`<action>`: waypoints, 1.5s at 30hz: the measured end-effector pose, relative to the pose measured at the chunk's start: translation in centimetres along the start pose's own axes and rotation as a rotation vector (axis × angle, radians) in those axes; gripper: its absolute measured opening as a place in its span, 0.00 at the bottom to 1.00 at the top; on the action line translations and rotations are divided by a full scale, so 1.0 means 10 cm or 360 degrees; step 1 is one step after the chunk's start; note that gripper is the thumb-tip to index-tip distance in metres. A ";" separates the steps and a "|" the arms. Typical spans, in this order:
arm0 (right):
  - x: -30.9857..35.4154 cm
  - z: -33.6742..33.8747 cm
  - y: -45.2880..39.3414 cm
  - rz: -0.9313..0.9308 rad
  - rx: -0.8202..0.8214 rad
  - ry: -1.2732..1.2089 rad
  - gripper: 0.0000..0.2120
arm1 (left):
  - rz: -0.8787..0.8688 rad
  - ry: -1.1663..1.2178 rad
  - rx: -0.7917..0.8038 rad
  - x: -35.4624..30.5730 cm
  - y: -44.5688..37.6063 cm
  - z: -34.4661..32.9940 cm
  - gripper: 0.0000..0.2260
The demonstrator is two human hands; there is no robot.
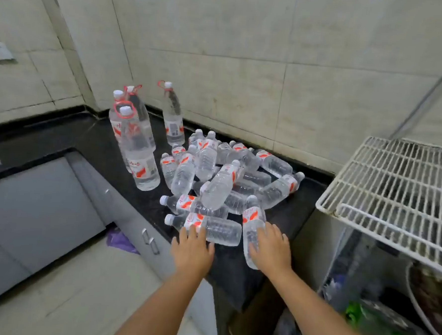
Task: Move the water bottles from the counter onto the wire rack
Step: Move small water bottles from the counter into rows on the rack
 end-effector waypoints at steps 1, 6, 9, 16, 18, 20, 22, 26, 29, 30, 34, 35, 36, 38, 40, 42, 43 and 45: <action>-0.01 -0.06 -0.10 -0.0042 0.0027 -0.0058 0.23 | -0.0006 -0.0014 0.0010 0.00 -0.14 -0.04 0.23; -0.01 -0.32 -0.52 -0.0199 0.0121 -0.0260 0.29 | -0.0224 -0.0108 0.0011 -0.10 -0.69 -0.33 0.23; -0.03 -0.44 -0.65 -0.0329 0.0244 -0.0334 0.36 | -0.0300 -0.0025 0.0019 -0.08 -0.91 -0.55 0.28; -0.18 -0.56 -0.60 -0.0563 0.0413 -0.0672 0.41 | -0.0548 0.0297 -0.0241 -0.01 -1.03 -0.51 0.18; -0.23 -0.55 -0.49 -0.0631 0.0440 -0.0779 0.42 | -0.0751 0.0432 -0.0324 0.10 -0.96 -0.50 0.15; -0.26 -0.55 -0.37 -0.0720 0.0450 -0.0867 0.41 | -0.0964 0.0537 -0.0234 0.21 -0.90 -0.51 0.12; -0.25 -0.56 -0.28 -0.0784 0.0447 -0.0805 0.41 | -0.1039 0.0658 -0.0141 0.34 -0.88 -0.51 0.12; -0.14 -0.51 -0.35 -0.0869 0.0335 -0.0415 0.36 | -0.0729 0.0743 -0.0146 0.41 -0.82 -0.51 0.15; -0.08 -0.49 -0.51 -0.0981 0.0257 -0.0304 0.36 | 0.0082 0.0773 0.0058 0.44 -0.80 -0.44 0.34; -0.07 -0.50 -0.54 -0.1012 0.0270 -0.0287 0.38 | 0.0347 0.0851 0.0252 0.44 -0.79 -0.45 0.42; -0.03 -0.50 -0.57 -0.1023 0.0272 -0.0196 0.40 | 0.0614 0.1074 0.0437 0.36 -0.82 -0.45 0.49; -0.01 -0.50 -0.55 -0.1008 0.0267 -0.0178 0.40 | 0.0598 0.1067 0.0454 0.38 -0.82 -0.46 0.49; 0.01 -0.50 -0.51 -0.0989 0.0271 -0.0154 0.40 | 0.0557 0.1031 0.0483 0.41 -0.80 -0.48 0.50; 0.07 -0.52 -0.43 -0.0934 0.0287 -0.0098 0.41 | 0.0402 0.0876 0.0521 0.49 -0.76 -0.51 0.50; 0.13 -0.55 -0.33 -0.0890 0.0293 -0.0068 0.41 | 0.0199 0.0659 0.0542 0.53 -0.69 -0.52 0.50; 0.17 -0.57 -0.24 -0.0875 0.0273 -0.0065 0.40 | 0.0064 0.0452 0.0519 0.52 -0.61 -0.53 0.48; 0.18 -0.57 -0.21 -0.0874 0.0256 -0.0064 0.40 | 0.0053 0.0384 0.0486 0.52 -0.56 -0.52 0.46; 0.18 -0.57 -0.19 -0.0875 0.0234 -0.0063 0.39 | 0.0079 0.0284 0.0374 0.52 -0.52 -0.51 0.43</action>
Point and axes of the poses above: each hand's wrist, its own y-axis away from the middle knuckle, its own z-axis out of the back of the hand, x = y × z, the point moved 6 cm from there along -y, towards the middle knuckle, and after that the axes turned 1 degree about x, right-handed, at the moved point
